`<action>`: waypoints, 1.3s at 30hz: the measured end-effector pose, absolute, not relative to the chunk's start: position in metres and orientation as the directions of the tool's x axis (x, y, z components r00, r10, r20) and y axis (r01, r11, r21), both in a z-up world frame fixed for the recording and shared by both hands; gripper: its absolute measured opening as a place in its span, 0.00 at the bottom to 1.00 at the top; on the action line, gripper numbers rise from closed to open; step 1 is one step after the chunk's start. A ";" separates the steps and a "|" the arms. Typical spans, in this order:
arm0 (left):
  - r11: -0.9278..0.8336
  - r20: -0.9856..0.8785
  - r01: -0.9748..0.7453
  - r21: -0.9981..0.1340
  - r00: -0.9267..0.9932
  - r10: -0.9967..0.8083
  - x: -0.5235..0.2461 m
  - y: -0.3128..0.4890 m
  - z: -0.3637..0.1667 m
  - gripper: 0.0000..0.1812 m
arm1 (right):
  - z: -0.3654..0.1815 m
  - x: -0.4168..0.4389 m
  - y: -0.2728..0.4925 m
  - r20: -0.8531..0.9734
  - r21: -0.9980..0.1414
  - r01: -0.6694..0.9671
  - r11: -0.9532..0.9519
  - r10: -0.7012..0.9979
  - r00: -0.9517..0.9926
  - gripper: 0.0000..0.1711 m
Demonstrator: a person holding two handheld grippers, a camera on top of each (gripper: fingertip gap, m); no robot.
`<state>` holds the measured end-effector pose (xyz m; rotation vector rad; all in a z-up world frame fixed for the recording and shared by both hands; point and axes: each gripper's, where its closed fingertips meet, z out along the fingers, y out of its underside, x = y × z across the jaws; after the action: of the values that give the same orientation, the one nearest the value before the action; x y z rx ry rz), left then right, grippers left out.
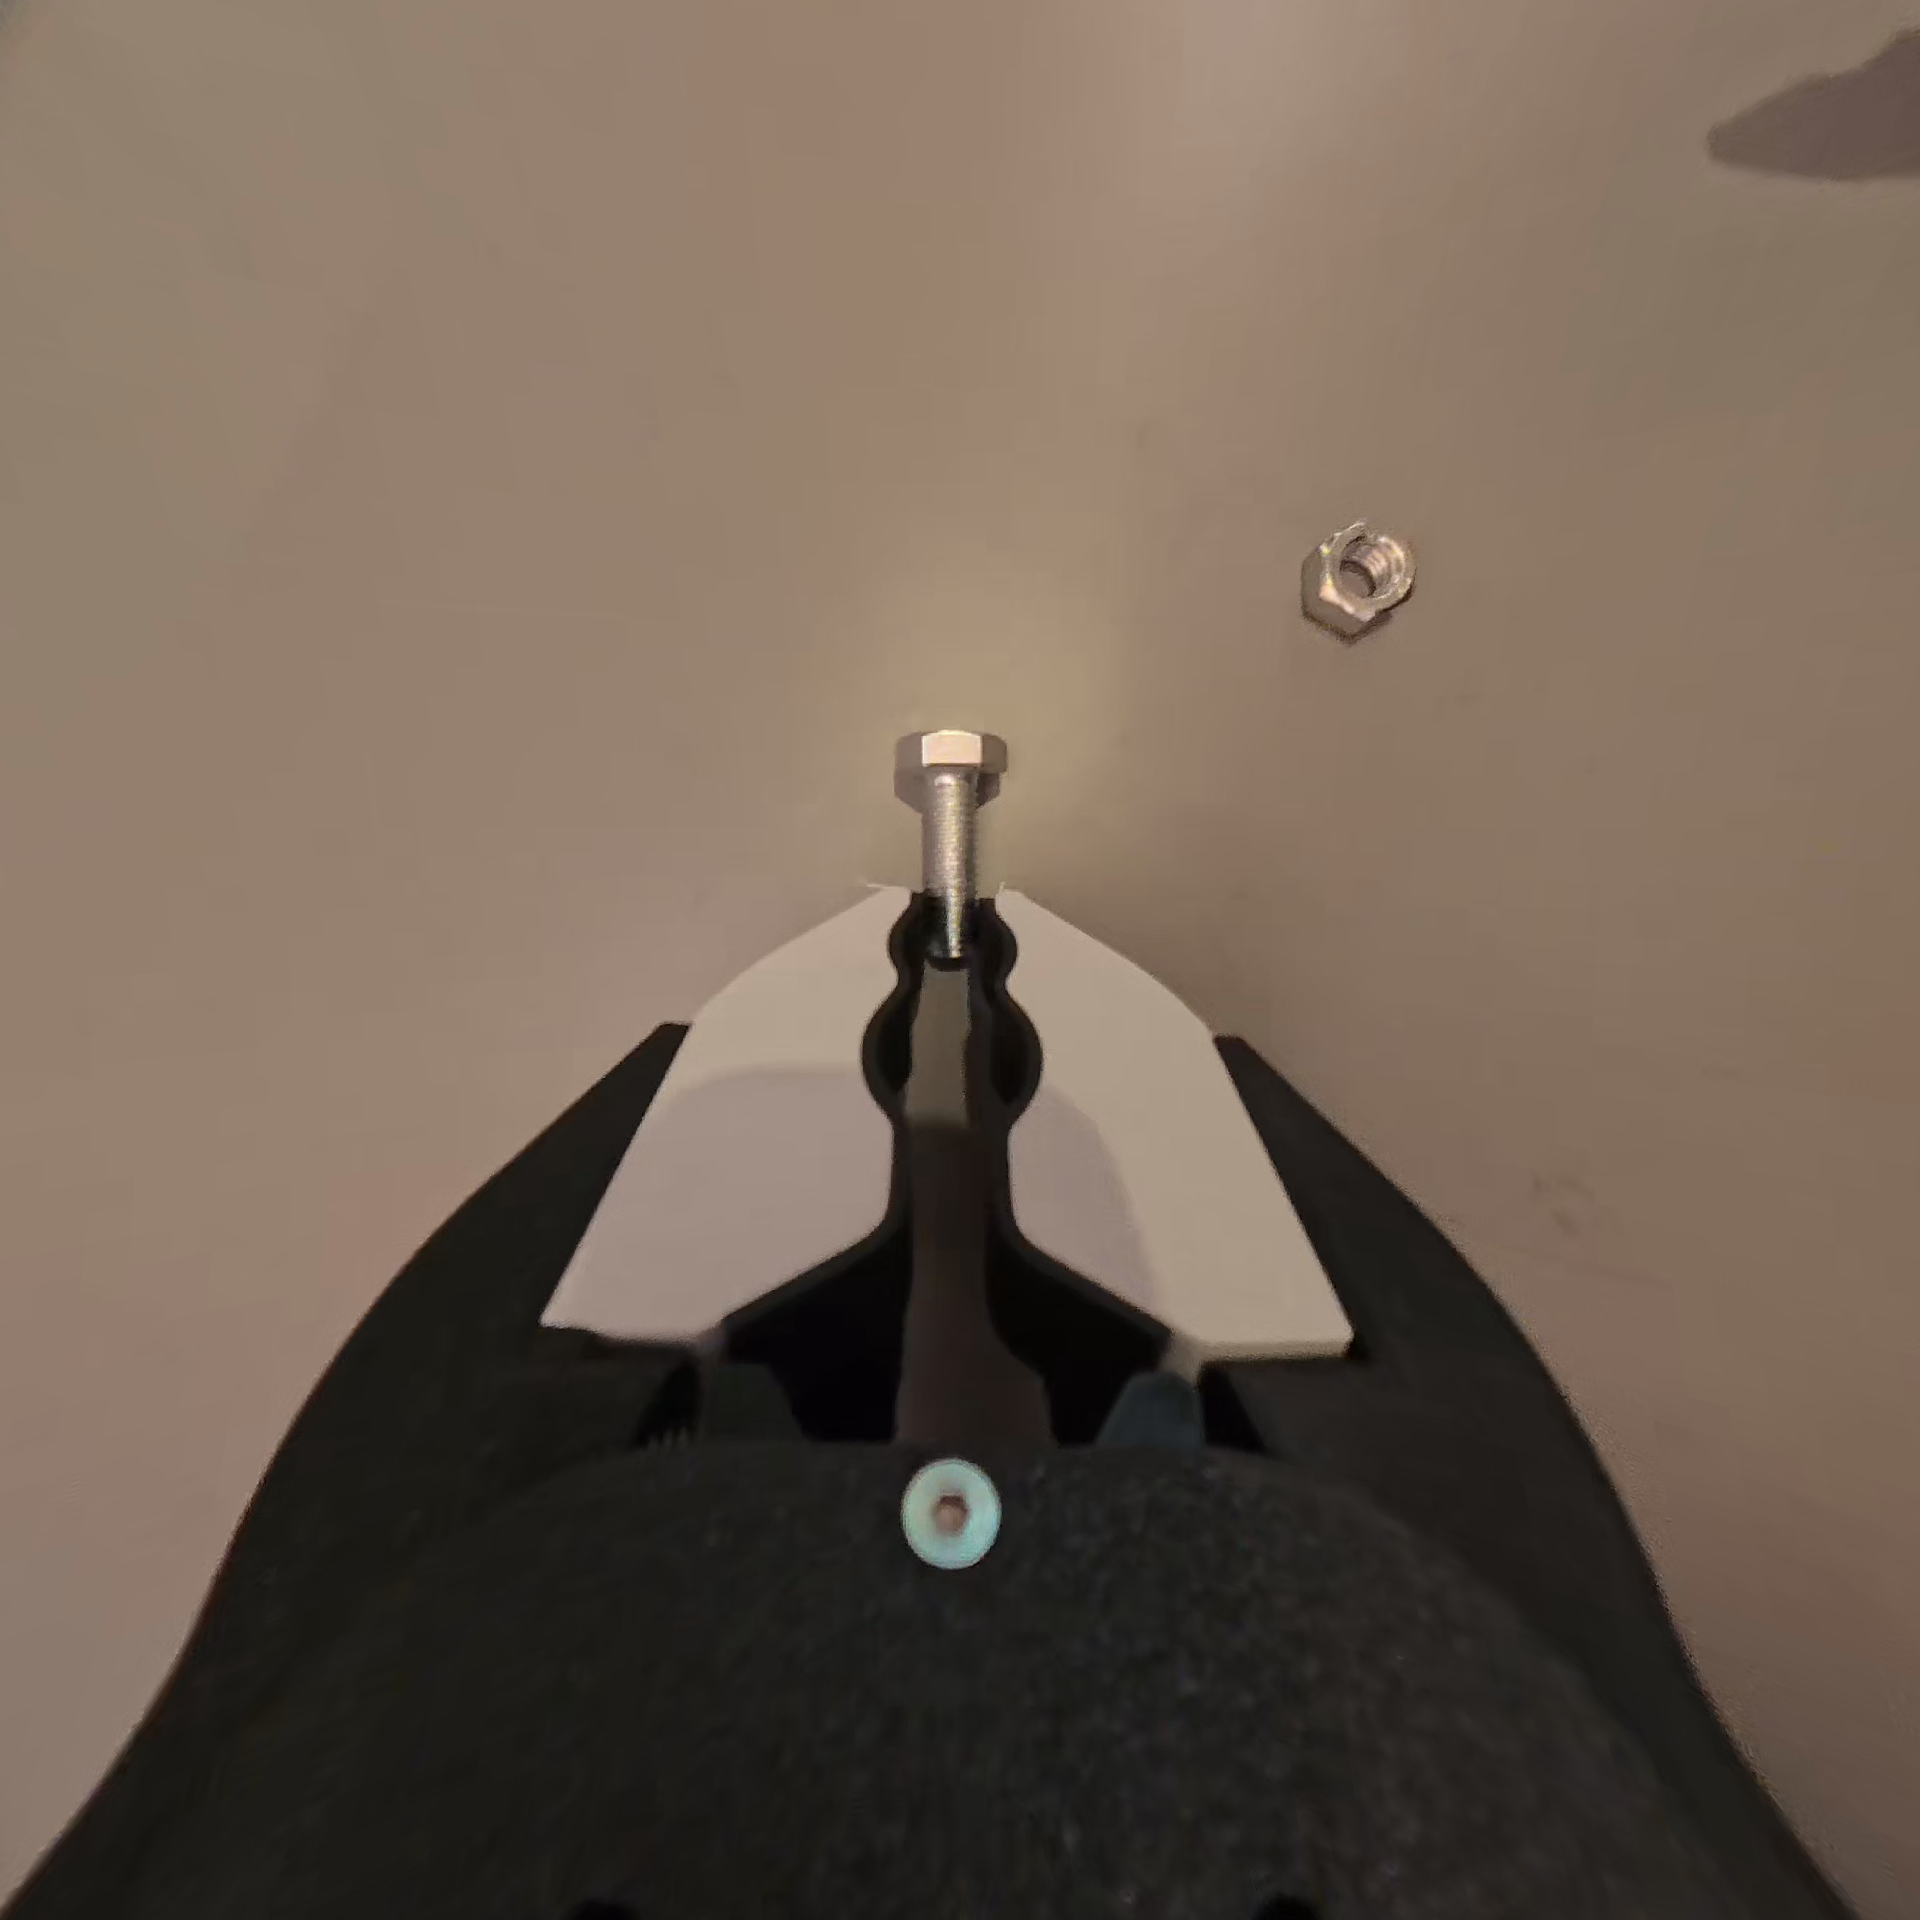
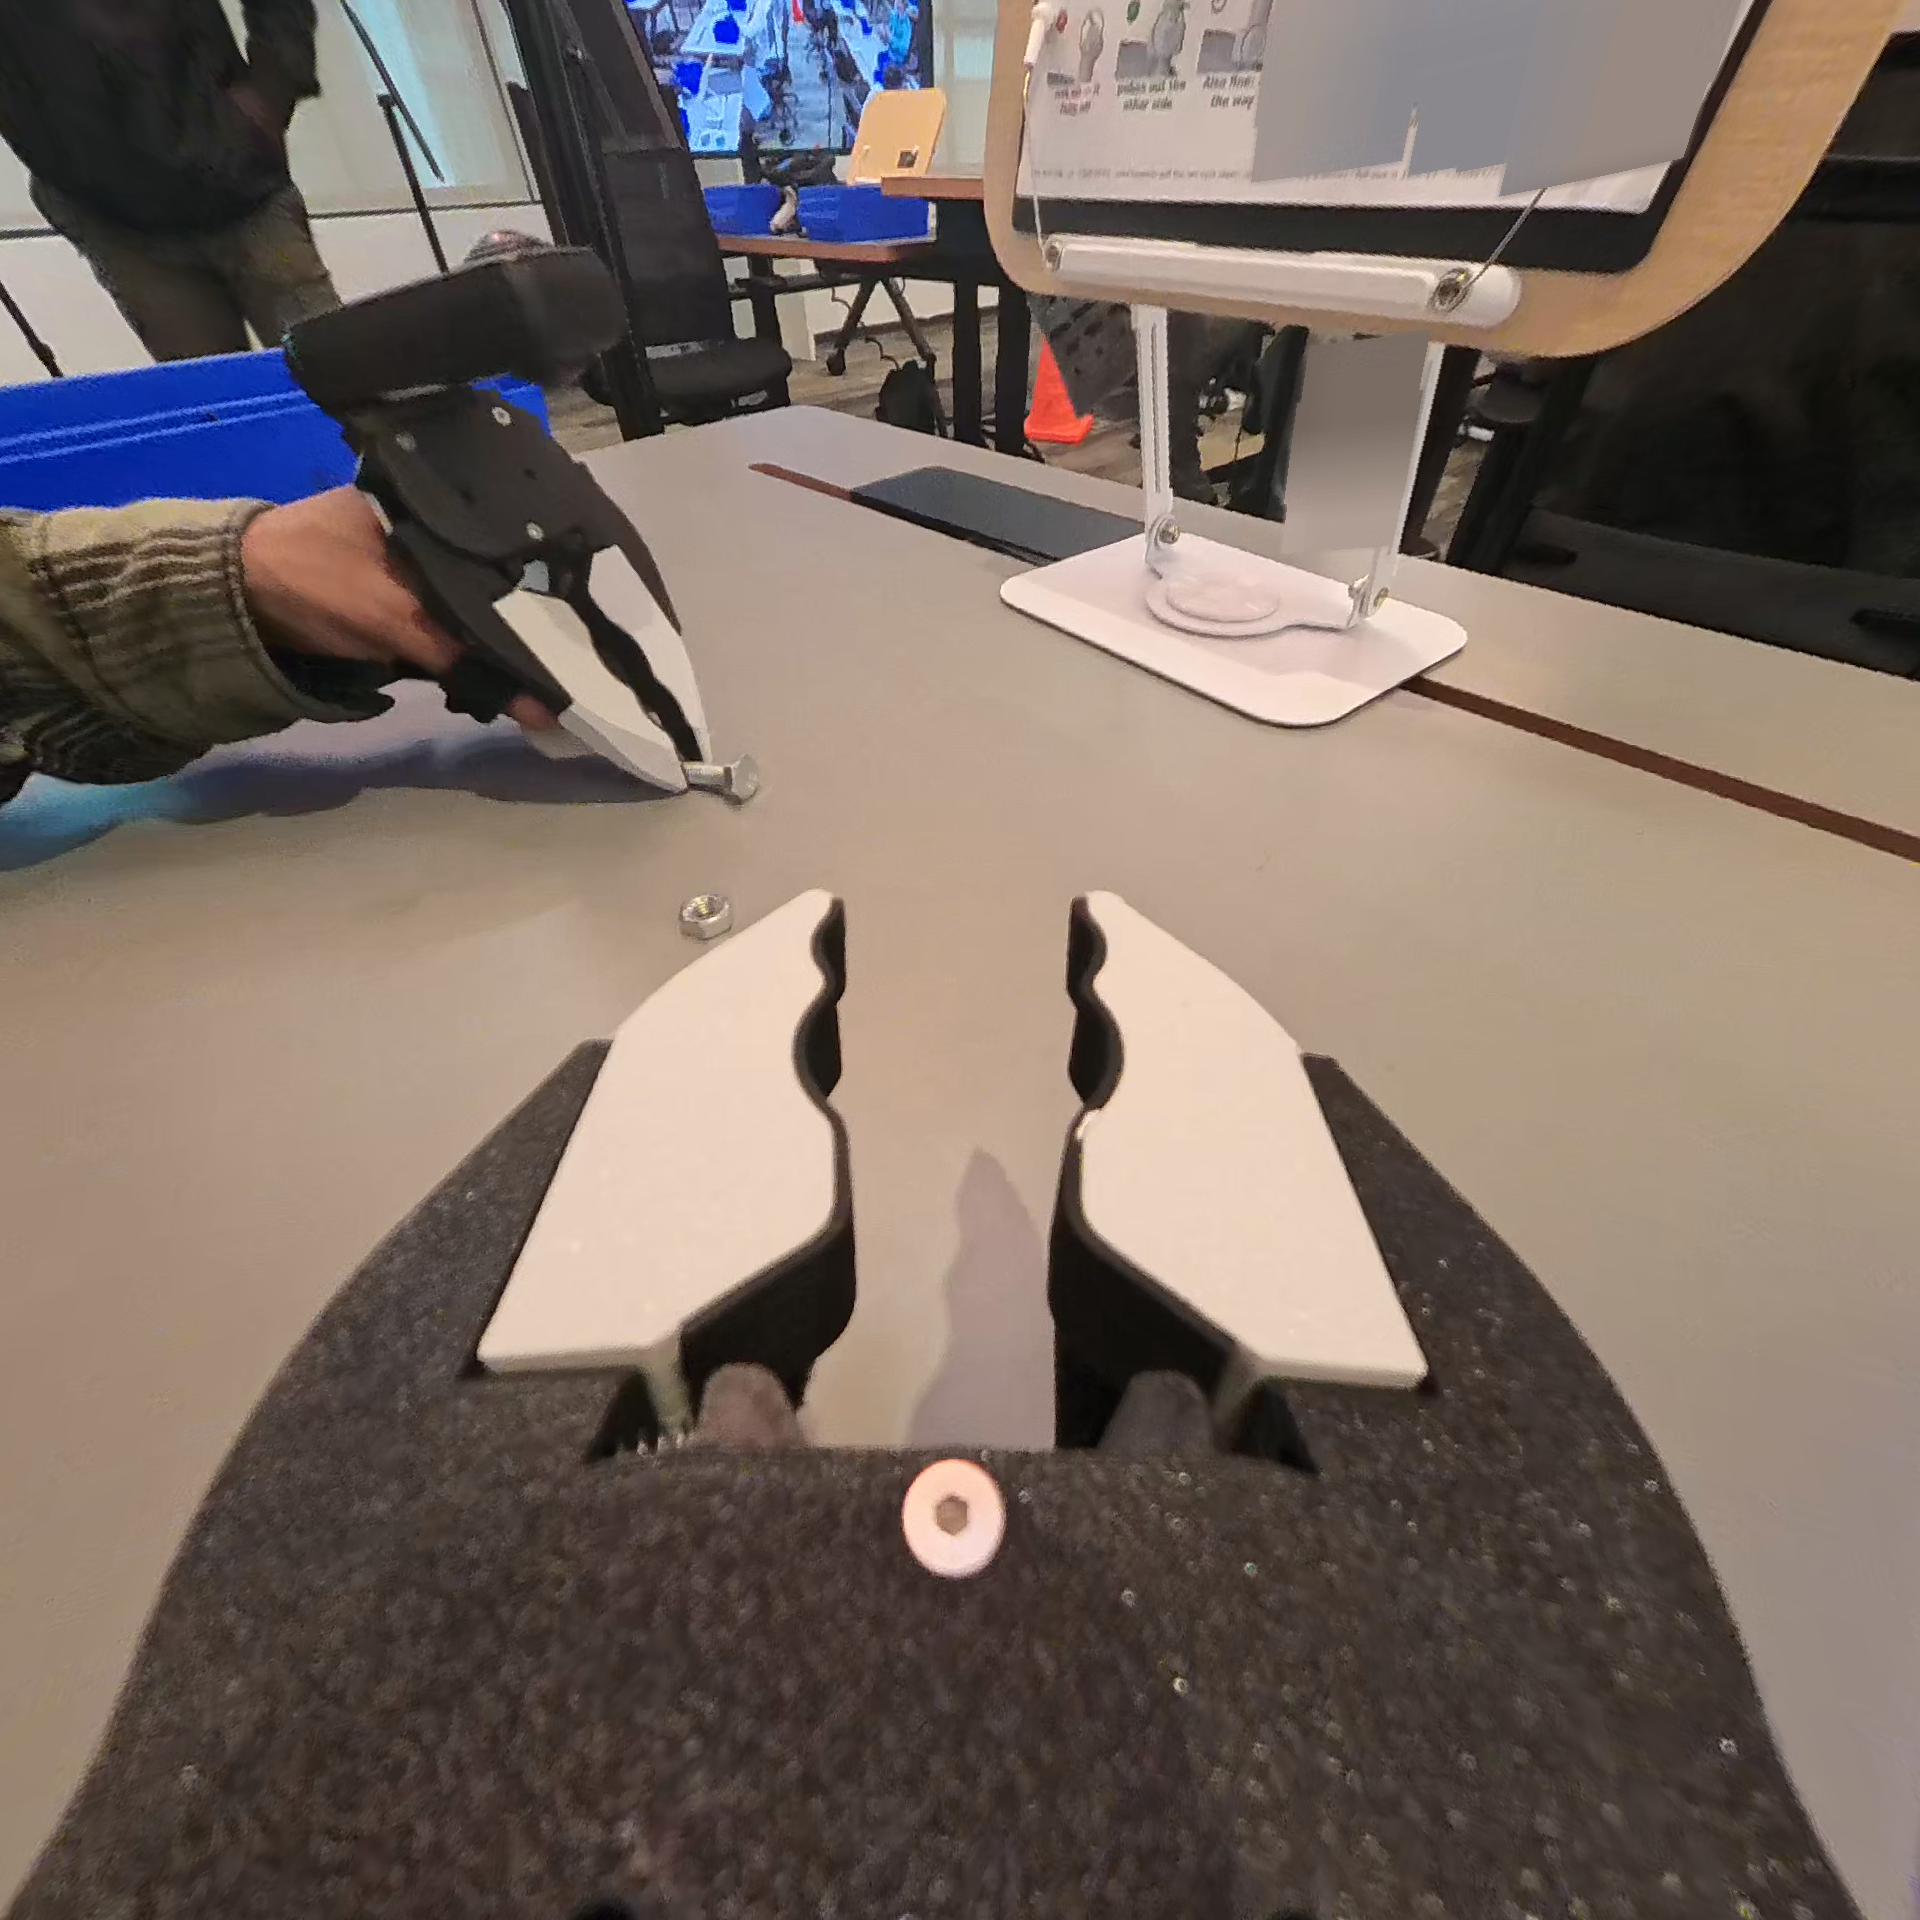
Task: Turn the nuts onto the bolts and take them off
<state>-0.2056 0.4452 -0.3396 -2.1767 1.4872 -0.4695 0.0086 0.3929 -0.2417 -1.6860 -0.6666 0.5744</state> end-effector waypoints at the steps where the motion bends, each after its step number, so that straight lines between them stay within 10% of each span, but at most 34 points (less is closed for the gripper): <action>1: -0.301 0.011 -0.788 -0.537 0.350 -0.937 -0.206 0.445 -0.340 0.05 | -0.241 0.009 0.393 -0.024 -0.980 0.121 -0.158 0.698 0.716 0.24; 6: -0.190 -0.096 -0.928 -0.321 0.232 -0.968 -0.228 0.445 -0.329 0.05 | -0.245 0.011 0.394 -0.034 -0.982 0.104 -0.155 0.697 0.716 0.23; 17: -0.013 -0.085 -0.810 0.586 -0.045 -0.995 -0.285 0.439 -0.277 0.05 | -0.248 0.018 0.388 -0.011 -0.987 0.101 -0.123 0.684 0.730 0.22; 39: 0.072 0.005 -0.660 0.747 -0.103 -0.995 -0.253 0.431 -0.313 0.05 | -0.242 0.023 0.385 0.020 -0.989 0.114 -0.094 0.679 0.734 0.22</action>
<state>-0.2534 0.4310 -0.3132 -2.3496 2.6108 1.1659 0.0232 0.3852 -0.2422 -1.6213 -0.6513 0.5343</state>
